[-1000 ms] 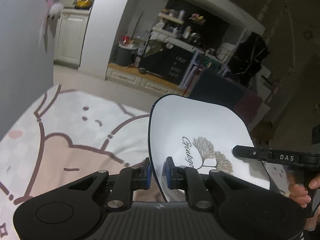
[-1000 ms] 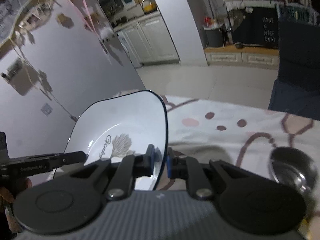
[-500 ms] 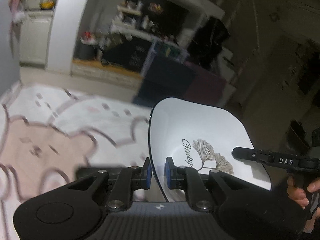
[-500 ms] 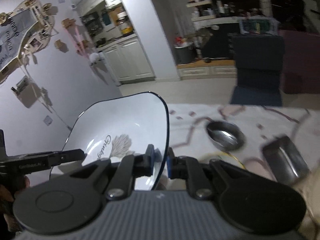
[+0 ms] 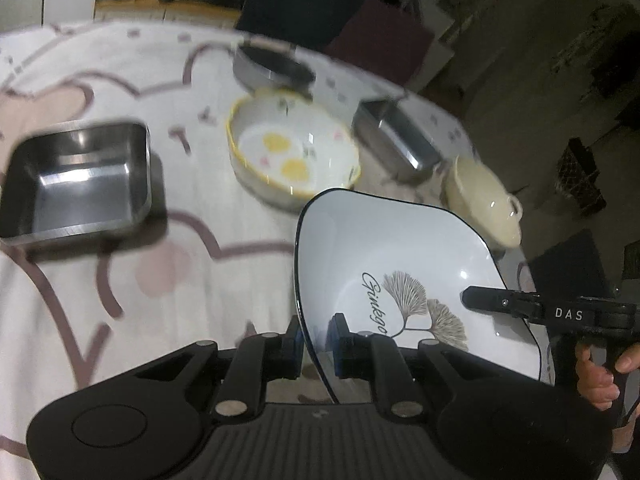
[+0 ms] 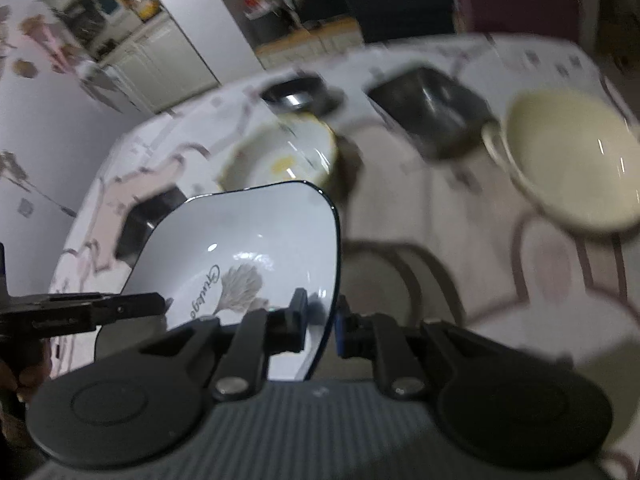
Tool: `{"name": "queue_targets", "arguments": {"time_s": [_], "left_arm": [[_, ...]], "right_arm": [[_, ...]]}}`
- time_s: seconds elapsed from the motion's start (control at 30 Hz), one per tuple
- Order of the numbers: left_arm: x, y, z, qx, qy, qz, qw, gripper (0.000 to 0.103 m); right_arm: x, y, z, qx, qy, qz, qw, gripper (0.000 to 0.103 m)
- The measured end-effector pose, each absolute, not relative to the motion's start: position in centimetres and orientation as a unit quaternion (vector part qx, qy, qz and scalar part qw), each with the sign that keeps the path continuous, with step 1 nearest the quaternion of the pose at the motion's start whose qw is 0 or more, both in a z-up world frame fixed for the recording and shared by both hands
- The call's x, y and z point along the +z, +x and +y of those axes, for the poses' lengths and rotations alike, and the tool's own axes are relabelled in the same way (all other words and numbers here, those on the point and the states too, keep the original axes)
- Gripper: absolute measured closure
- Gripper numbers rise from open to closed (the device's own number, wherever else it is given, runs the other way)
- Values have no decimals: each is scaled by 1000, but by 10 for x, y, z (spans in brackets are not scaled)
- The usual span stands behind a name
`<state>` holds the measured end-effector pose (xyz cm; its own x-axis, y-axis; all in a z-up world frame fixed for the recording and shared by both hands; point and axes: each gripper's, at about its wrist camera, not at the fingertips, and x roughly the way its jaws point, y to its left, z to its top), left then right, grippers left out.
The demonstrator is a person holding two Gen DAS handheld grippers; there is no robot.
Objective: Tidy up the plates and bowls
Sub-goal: 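Lift the white plate with both grippers and carry it across the table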
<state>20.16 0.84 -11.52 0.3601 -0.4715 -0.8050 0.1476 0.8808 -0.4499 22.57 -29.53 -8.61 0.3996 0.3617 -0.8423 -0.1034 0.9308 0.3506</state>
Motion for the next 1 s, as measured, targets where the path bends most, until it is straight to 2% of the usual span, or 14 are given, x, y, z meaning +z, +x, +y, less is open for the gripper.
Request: {"name": "queue_targets", "arguments": {"time_s": [0.43, 1.0], "left_arm": [[-148, 230, -23, -159, -167, 580, 781, 88], [-159, 239, -32, -155, -143, 601, 771, 88]], "right_arm": [[-155, 262, -308, 81, 123, 591, 793, 83], [-164, 270, -317, 65, 122, 610, 780, 81]]}}
